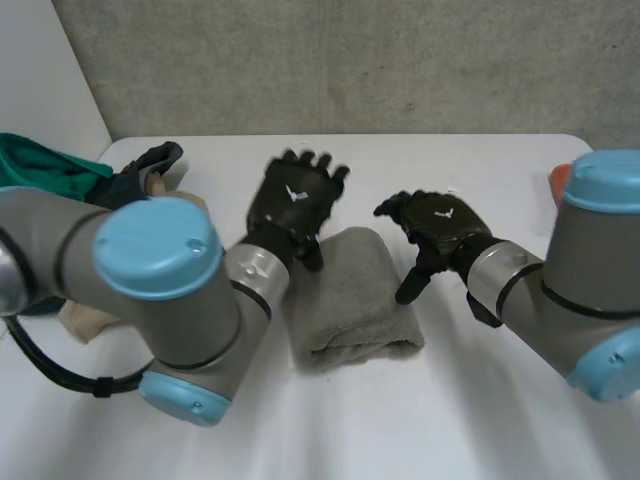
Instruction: Fold the laundry.
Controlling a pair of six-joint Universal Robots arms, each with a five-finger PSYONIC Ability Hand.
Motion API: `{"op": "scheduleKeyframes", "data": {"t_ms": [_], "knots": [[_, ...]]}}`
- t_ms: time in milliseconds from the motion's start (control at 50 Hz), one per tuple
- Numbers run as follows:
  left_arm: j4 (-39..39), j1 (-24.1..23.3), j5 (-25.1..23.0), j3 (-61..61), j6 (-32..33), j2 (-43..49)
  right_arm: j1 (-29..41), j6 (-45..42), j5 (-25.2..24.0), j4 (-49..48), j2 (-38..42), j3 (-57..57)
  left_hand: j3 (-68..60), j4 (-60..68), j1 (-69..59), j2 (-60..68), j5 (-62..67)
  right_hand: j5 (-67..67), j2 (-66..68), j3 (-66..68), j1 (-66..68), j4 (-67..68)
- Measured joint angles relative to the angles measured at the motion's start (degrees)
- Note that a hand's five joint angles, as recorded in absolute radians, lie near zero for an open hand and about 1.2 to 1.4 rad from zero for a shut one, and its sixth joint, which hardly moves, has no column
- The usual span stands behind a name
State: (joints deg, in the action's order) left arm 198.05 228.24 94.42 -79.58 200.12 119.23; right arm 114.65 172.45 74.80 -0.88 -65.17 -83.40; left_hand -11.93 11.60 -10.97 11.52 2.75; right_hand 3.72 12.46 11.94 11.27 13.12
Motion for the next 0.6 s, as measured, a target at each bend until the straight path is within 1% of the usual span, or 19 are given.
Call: {"op": "scheduleKeyframes", "data": {"t_ms": [40, 60, 100, 180, 280, 360, 440, 540, 560, 600], "knots": [[-1.6, -0.4, 0.0, 0.6, -0.4, 1.1, 0.0, -0.1, -0.3, 2.0, 1.9, 2.0, 0.0, 0.0, 0.0, 0.0, 0.0, 0.0, 0.0, 0.0, 0.0, 0.0], [-3.6, -0.8, 0.1, 1.1, -1.0, 2.3, 0.1, -0.3, -0.8, 4.3, 4.2, 4.6, 0.0, 0.0, 0.0, 0.0, 0.0, 0.0, 0.0, 0.0, 0.0, 0.0], [-5.2, -1.0, 0.4, 1.4, -1.6, 3.1, 0.2, -0.4, -1.1, 5.7, 5.6, 6.2, 0.0, 0.0, 0.0, 0.0, 0.0, 0.0, 0.0, 0.0, 0.0, 0.0], [-8.5, -1.0, 2.2, 1.5, -3.8, 4.0, 0.4, -0.7, -2.7, 10.4, 10.3, 11.9, 0.0, 0.0, 0.0, 0.0, 0.0, 0.0, 0.0, 0.0, 0.0, 0.0], [-10.1, -0.8, 4.3, 1.2, -5.9, 4.1, 0.7, -1.1, -3.5, 13.0, 13.4, 15.2, 0.0, 0.0, 0.0, 0.0, 0.0, 0.0, 0.0, 0.0, 0.0, 0.0], [-10.5, -0.8, 4.8, 1.1, -6.2, 4.4, 1.1, -2.4, -3.5, 14.4, 16.2, 17.7, 0.0, 0.0, 0.0, 0.0, 0.0, 0.0, 0.0, 0.0, 0.0, 0.0], [-11.2, -0.8, 4.7, 1.6, -5.9, 6.2, 1.3, -5.4, -1.9, 14.8, 17.9, 18.7, 0.0, 0.0, 0.0, 0.0, 0.0, 0.0, 0.0, 0.0, 0.0, 0.0], [-14.6, -0.6, 3.7, 4.1, -4.5, 11.2, 1.4, -13.7, 3.1, 14.8, 19.0, 18.6, 0.0, 0.0, 0.0, 0.0, 0.0, 0.0, 0.0, 0.0, 0.0, 0.0], [-14.6, -0.6, 3.7, 4.1, -4.5, 11.2, 1.4, -13.7, 3.1, 14.8, 19.0, 18.6, 0.0, 0.0, 0.0, 0.0, 0.0, 0.0, 0.0, 0.0, 0.0, 0.0], [-16.4, -0.6, 2.4, 5.3, -3.9, 12.8, 1.5, -16.6, 4.8, 14.6, 18.8, 18.2, 0.0, 0.0, 0.0, 0.0, 0.0, 0.0, 0.0, 0.0, -0.8, 0.0]]}}
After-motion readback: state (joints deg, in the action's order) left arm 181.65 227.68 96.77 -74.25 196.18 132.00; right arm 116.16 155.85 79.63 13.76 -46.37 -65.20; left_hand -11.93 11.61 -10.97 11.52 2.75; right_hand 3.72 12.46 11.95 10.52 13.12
